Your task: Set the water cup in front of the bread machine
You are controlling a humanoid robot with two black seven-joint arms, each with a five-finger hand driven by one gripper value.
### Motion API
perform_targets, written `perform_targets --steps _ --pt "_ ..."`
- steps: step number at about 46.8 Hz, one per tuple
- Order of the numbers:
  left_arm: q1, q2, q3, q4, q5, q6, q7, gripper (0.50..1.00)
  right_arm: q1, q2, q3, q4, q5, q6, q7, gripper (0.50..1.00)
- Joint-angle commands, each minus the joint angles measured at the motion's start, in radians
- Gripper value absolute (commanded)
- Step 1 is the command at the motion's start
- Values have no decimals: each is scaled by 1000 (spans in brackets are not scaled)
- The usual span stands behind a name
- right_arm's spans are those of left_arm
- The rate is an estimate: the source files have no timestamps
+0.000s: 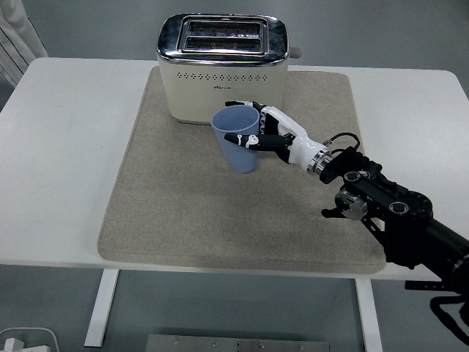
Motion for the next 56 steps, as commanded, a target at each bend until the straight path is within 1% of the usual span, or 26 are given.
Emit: perform_targets --steps 1,6,10,15,18,32,56 --pt "1 0 0 1 0 0 0 1000 -5 0 0 0 0 1 1 772" --pt "1 0 0 -1 0 0 0 1000 -5 0 0 0 0 1 1 805" --pt "-1 0 0 1 0 0 0 1000 -5 0 0 0 0 1 1 860" --pt "1 0 0 -1 0 0 0 1000 -5 0 0 0 -2 1 2 868" --pt "-1 0 0 1 0 0 0 1000 -5 0 0 0 -2 1 4 899" --pt "-1 0 0 1 0 0 0 1000 -8 0 -1 0 -6 2 4 923" --pt "1 0 0 -1 0 0 0 1000 -8 0 -1 0 -6 2 5 926"
